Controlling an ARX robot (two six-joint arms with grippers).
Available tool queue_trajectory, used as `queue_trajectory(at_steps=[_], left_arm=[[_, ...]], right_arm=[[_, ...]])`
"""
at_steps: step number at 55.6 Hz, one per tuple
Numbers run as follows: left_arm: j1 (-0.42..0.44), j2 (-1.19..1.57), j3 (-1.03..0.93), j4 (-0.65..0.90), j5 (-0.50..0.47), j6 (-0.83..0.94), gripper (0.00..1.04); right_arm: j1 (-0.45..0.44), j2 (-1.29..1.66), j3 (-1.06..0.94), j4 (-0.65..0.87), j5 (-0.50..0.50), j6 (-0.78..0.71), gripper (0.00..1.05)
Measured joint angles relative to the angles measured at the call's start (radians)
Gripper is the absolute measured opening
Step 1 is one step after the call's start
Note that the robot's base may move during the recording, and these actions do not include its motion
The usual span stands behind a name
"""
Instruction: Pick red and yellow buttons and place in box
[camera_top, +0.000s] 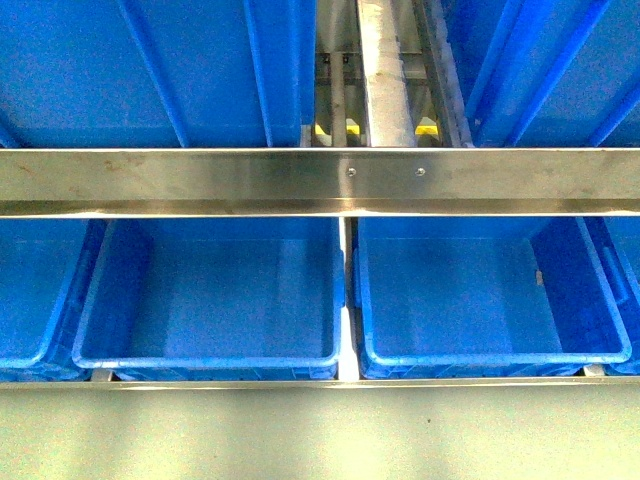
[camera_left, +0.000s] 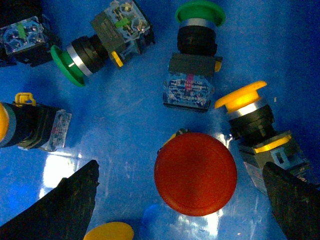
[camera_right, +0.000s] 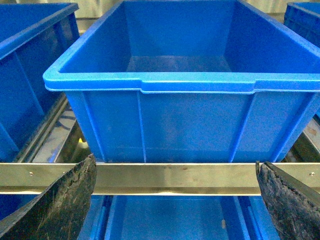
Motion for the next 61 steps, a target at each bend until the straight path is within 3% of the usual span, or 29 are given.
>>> queue_trajectory(at_steps=[5,11,19,41,61], left_arm=[[0.0,0.019,0.02,-0.01,-0.012,0.003,0.83],[0.005,0.051,0.057,-0.016,-0.024,0.012,0.6],[0.006,0.059,0.065,0.0,-0.03,0.024,0.36],[-0.007,-0.099,-0.178,0.171,0.006,0.045,0.34],[0.029,-0.619,-0.568,0.383,0.002,0.103,0.34]], right_arm=[[0.0,0.0,0.0,0.0,0.0,0.0,0.97],[0.0,0.0,0.0,0.0,0.0,0.0,0.97],[0.0,0.0,0.0,0.0,0.0,0.0,0.97],[0.0,0.0,0.0,0.0,0.0,0.0,0.97],[0.0,0.0,0.0,0.0,0.0,0.0,0.97]])
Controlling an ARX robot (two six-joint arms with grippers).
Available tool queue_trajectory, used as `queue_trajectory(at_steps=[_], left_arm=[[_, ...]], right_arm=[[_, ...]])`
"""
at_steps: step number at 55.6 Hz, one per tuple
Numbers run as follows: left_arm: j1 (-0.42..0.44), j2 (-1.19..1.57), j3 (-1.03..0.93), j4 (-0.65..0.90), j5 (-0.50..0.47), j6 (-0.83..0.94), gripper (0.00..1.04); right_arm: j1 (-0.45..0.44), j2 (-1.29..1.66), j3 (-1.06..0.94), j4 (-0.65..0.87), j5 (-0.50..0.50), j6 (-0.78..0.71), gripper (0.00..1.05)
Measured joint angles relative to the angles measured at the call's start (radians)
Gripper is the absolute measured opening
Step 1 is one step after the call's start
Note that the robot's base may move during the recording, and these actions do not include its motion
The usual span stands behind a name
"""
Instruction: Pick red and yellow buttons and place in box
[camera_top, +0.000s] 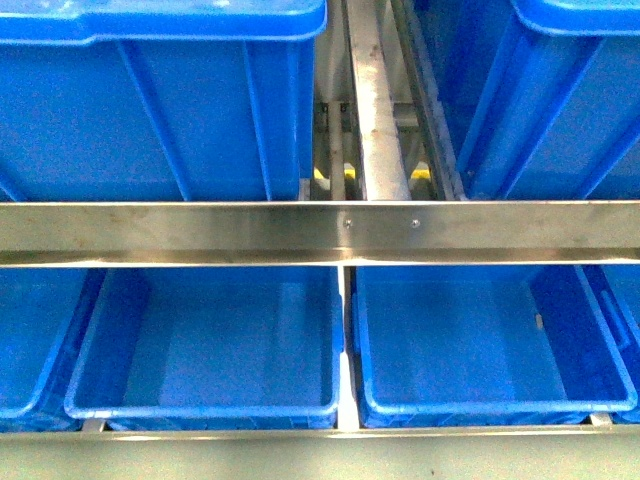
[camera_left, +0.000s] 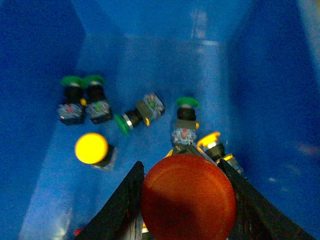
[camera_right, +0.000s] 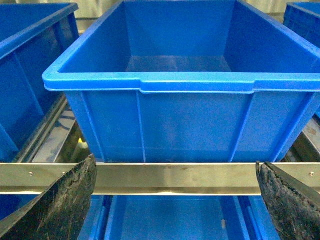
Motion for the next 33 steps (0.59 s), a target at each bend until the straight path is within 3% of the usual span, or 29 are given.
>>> queue_trajectory(at_steps=[12,25,33], left_arm=[[0.124,-0.381,-0.336,0.067,0.094,0.012,0.34],[0.319,-0.66,-0.595,0.105,0.367,-0.064,0.34],[0.397,-0.732,-0.678,0.109,0.435,-0.094,0.34]], right_arm=[[0.0,0.0,0.0,0.0,0.0,0.0,0.97],[0.0,0.0,0.0,0.0,0.0,0.0,0.97],[0.0,0.0,0.0,0.0,0.0,0.0,0.97]])
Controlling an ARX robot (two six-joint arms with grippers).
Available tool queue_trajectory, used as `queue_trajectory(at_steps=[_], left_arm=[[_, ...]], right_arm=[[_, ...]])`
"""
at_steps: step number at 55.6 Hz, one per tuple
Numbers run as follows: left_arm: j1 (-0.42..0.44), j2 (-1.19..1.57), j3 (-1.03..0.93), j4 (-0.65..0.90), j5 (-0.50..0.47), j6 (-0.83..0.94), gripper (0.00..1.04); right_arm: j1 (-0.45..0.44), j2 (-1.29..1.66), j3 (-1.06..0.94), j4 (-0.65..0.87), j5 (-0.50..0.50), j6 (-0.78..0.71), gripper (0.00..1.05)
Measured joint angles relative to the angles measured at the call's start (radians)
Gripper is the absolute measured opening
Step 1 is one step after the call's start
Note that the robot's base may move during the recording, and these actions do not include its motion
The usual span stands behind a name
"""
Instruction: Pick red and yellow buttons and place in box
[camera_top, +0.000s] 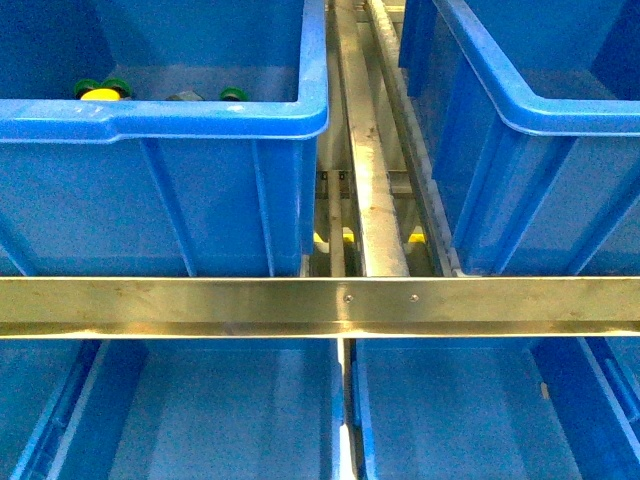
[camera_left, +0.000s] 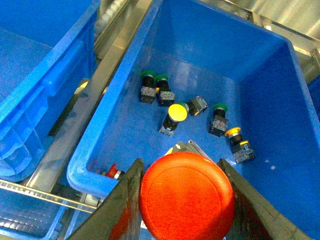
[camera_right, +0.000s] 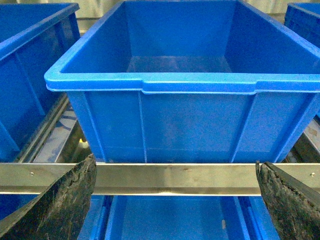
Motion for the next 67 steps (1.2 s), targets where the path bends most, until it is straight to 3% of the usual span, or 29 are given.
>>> queue_trajectory(at_steps=[56,62,67], left_arm=[[-0.1,-0.1,-0.116,0.009,-0.008,-0.055,0.34],[-0.097,-0.033,-0.115,0.134,0.088,-0.129,0.33],[-0.075,0.073,-0.108,0.323,0.233,-0.278,0.33]], right_arm=[[0.0,0.002,0.0,0.0,0.0,0.0,0.97],[0.0,0.001,0.0,0.0,0.0,0.0,0.97],[0.0,0.001,0.0,0.0,0.0,0.0,0.97]])
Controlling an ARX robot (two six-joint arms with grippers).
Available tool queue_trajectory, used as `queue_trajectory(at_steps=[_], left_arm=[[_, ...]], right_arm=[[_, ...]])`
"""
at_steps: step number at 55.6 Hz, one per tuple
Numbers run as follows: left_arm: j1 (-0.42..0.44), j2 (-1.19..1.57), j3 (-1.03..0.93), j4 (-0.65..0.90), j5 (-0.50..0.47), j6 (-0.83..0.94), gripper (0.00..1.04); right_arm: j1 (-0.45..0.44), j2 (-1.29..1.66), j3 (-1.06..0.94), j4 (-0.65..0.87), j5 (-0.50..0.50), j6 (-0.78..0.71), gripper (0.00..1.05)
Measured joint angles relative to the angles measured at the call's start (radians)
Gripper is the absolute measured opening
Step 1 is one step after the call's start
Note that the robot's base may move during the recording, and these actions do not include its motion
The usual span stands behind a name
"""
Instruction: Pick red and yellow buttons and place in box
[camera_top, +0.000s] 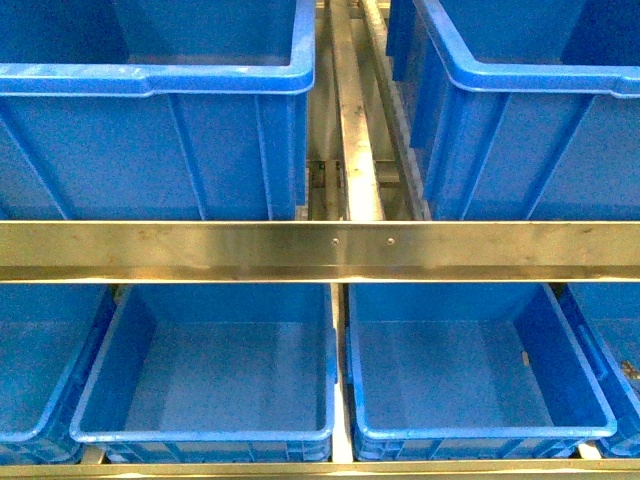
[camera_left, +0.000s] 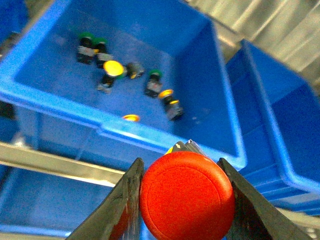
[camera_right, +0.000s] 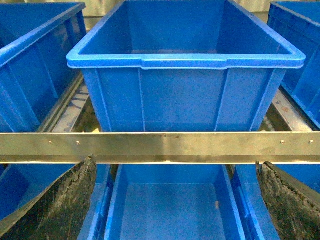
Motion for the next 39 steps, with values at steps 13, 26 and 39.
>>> queue_trajectory(at_steps=[13,26,39], left_arm=[[-0.072,0.308,0.089,0.532,0.148,-0.423,0.33],[-0.309,0.585,0.305,0.694,0.158,-0.586,0.33],[-0.562,0.806,0.51,0.698,0.25,-0.589,0.33]], right_arm=[[0.0,0.0,0.0,0.0,0.0,0.0,0.97],[0.0,0.0,0.0,0.0,0.0,0.0,0.97],[0.0,0.0,0.0,0.0,0.0,0.0,0.97]])
